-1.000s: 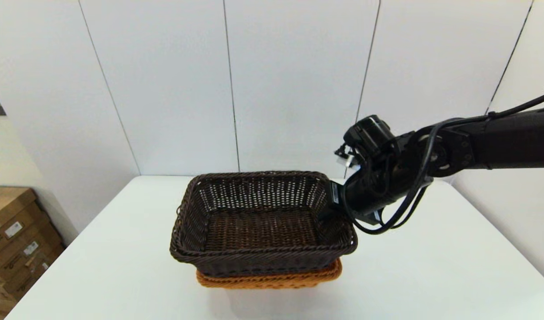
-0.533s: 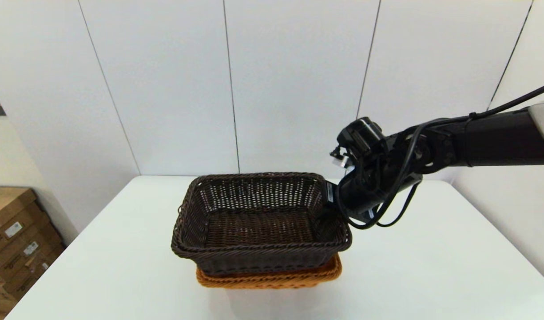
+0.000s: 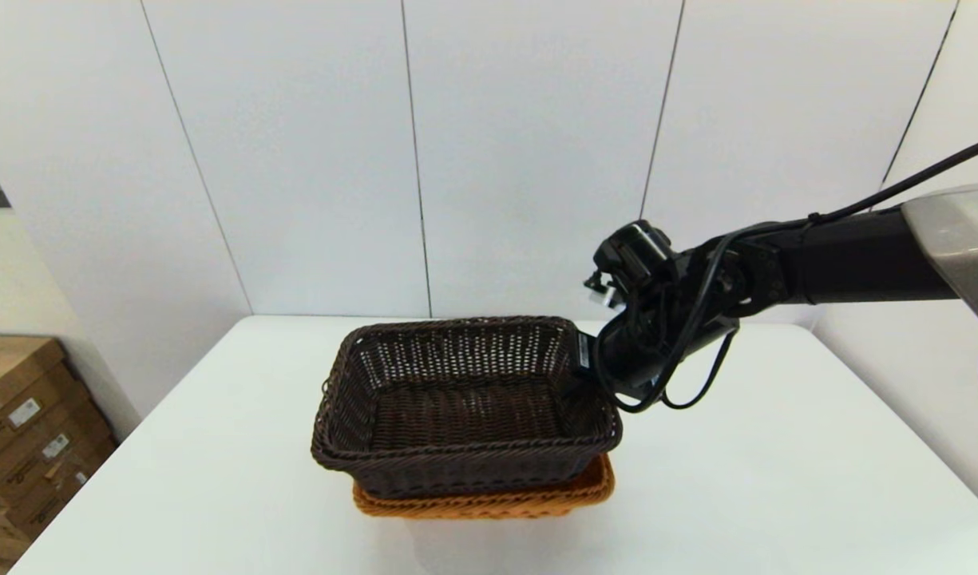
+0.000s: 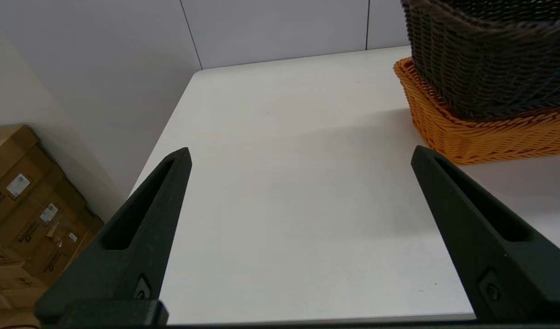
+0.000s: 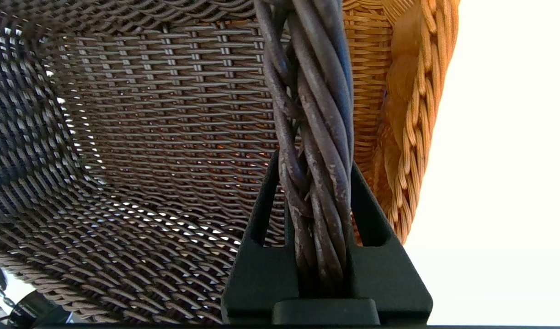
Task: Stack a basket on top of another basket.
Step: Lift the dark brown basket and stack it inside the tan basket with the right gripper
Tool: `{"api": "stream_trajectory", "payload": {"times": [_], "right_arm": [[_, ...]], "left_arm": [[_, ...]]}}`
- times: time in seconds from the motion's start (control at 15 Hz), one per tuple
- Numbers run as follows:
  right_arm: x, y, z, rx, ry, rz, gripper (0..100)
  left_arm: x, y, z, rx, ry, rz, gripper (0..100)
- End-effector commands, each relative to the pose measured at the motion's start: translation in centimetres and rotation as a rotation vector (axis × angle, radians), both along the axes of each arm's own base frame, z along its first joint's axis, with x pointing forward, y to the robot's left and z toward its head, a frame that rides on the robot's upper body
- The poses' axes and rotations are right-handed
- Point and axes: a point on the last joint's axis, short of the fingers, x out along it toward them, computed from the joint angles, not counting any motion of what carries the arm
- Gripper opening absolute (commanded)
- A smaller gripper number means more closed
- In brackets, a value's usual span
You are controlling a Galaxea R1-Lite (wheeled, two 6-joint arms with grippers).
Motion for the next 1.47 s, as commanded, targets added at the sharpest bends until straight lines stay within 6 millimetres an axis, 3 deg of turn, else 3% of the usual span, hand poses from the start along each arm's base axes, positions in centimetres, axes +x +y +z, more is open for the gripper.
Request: {"api": "stream_trajectory", "payload": {"times": [0.07, 1.47], "right_arm": [[0.2, 0.0, -0.4, -0.002, 0.011, -0.003, 0], [1.6, -1.2, -0.8, -0.005, 0.01, -0.041, 0]], "left_arm": [[0.0, 0.0, 0.0, 0.0, 0.002, 0.001, 100], [0.0, 0.0, 0.0, 0.001, 0.002, 0.001, 100]]}}
